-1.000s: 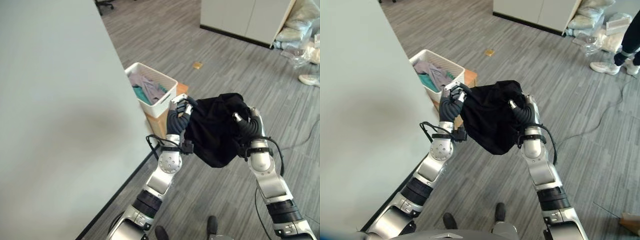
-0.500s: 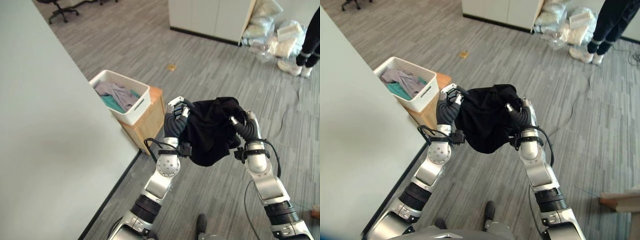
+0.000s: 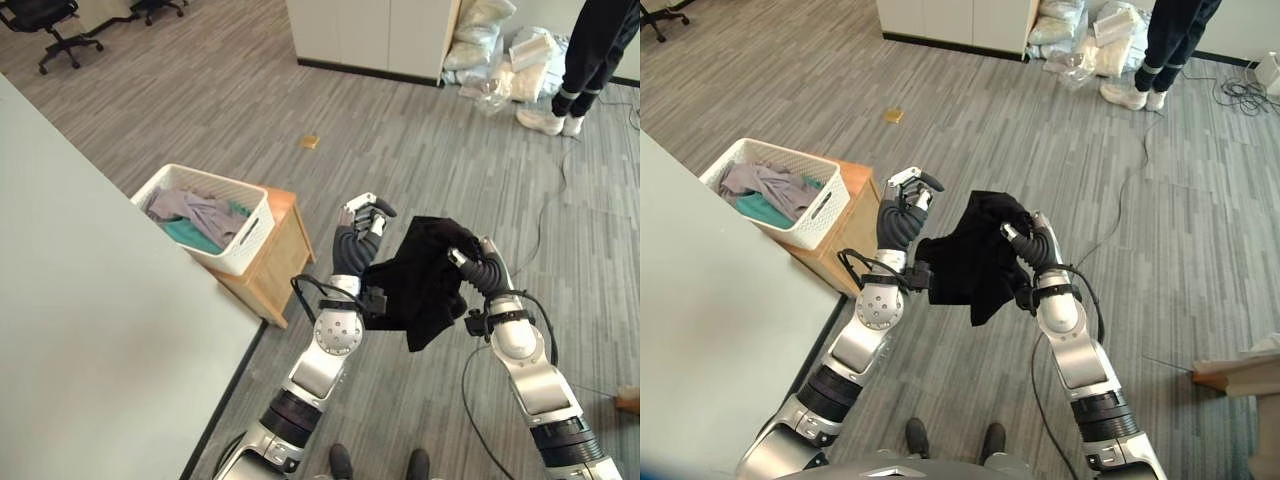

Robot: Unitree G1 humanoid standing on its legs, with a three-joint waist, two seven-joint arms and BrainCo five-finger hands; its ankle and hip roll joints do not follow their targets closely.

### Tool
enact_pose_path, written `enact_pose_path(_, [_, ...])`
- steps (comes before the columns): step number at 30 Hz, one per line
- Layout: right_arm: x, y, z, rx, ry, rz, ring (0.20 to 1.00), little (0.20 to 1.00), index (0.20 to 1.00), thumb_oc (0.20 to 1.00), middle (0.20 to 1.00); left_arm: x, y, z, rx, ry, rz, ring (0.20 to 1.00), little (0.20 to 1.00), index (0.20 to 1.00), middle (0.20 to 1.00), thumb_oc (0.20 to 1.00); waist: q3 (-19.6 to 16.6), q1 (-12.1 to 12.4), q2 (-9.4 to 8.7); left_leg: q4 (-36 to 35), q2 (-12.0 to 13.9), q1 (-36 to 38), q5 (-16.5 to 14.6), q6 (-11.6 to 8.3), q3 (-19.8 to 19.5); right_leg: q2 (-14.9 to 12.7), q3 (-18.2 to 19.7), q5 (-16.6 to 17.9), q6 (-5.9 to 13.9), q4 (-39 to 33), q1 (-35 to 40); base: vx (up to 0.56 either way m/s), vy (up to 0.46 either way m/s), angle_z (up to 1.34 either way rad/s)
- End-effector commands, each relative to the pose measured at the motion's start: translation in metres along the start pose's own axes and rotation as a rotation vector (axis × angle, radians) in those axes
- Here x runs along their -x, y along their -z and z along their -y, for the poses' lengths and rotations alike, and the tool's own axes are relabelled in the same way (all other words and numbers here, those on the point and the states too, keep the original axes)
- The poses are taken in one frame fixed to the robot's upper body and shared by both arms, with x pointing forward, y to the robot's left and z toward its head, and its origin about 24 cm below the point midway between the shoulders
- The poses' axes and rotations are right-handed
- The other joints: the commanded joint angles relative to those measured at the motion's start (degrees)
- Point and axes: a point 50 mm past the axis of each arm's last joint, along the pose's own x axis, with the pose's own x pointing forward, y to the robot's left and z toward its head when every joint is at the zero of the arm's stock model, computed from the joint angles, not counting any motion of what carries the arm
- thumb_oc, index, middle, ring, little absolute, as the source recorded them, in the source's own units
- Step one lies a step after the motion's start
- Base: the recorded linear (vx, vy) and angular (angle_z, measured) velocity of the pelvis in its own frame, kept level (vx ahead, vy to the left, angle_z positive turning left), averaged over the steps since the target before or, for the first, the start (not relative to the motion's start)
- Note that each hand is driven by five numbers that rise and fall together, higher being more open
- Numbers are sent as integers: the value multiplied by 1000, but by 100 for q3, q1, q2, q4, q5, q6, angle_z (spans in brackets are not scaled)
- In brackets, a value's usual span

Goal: Pick up bed clothes into laundry basket.

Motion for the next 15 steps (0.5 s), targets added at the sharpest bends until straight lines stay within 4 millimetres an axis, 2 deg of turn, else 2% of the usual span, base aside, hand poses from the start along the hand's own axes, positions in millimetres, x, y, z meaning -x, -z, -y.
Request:
enact_pose_path(1, [-10, -31, 18, -48, 88, 182, 200, 200, 200, 200, 200, -12, -7, 18, 16, 51, 62, 200, 200, 200, 200, 200, -359, 43, -67, -145, 281, -117, 422, -468, -52, 118, 29, -307, -31, 75, 196, -190, -60, -1])
enact_pose_path(2, [-10, -30, 16, -63, 93, 175, 200, 200, 200, 200, 200, -11, -6, 19, 10, 62, 55, 200, 200, 200, 200, 200, -435, 93, -116, -145, 319, -357, 461, -510, -338, 147, 121, -293, -81, 75, 6, -132, -51, 2])
enact_pose_path(10, [-7, -24, 5, -96, 79, 141, 200, 200, 200, 200, 200, -8, 2, 18, -12, 74, 29, 200, 200, 200, 200, 200, -590, 196, -215, -145, 401, -410, 530, -534, -492, 171, 174, -152, -126, 75, -106, -70, -19, 12])
enact_pose_path(11, [79, 69, -53, -588, 36, -342, 200, 200, 200, 200, 200, 49, 59, -70, 43, -70, -375, 200, 200, 200, 200, 200, -520, 628, -601, -145, 765, 958, -416, -684, 1342, -774, -1163, -751, 527, 1956, 350, -145, 59, -40])
enact_pose_path(12, [81, 67, -54, -572, 12, -340, 200, 200, 200, 200, 200, 53, 56, -69, 36, -67, -360, 200, 200, 200, 200, 200, -547, 609, -682, -145, 706, 808, -365, -688, 1221, -570, -1153, -756, 488, 1362, 619, -132, 64, -51])
enact_pose_path(13, [81, 67, -54, -572, 12, -340, 200, 200, 200, 200, 200, 53, 56, -69, 36, -67, -361, 200, 200, 200, 200, 200, -562, 611, -676, -145, 720, 787, -345, -690, 1225, -548, -1151, -726, 473, 1330, 609, -114, 36, -50])
enact_pose_path(15, [76, 62, -56, -578, -10, -318, 200, 200, 200, 200, 200, 52, 54, -69, 28, -75, -355, 200, 200, 200, 200, 200, -569, 564, -682, -145, 741, 688, -276, -679, 1193, -300, -1003, -773, 381, 978, 580, -88, -52, -4])
